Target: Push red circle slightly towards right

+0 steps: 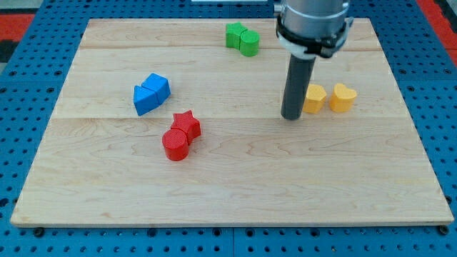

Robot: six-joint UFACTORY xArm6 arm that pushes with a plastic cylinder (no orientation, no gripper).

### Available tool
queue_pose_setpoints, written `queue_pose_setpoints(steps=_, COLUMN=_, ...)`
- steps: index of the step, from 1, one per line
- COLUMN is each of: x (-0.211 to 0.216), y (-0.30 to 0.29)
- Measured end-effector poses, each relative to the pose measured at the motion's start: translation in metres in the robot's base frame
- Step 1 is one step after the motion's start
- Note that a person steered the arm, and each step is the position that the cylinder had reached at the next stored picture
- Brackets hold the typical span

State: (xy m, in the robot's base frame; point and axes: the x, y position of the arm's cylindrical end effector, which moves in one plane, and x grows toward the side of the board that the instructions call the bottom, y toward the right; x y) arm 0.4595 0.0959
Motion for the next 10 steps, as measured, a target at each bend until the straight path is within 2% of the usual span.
queue_pose_setpoints(steps=1, x=0.044, y=-0.004)
queue_pose_setpoints(steps=2, x=0.072, y=-0.043)
queue_pose_setpoints(steps=4, x=0.085, y=-0.185)
queue_pose_setpoints(steps=5, x=0.08, y=-0.226)
queue_pose_setpoints(steps=7, x=0.051, y=-0.212)
queue_pose_setpoints(steps=10, x=0.053, y=-0.089)
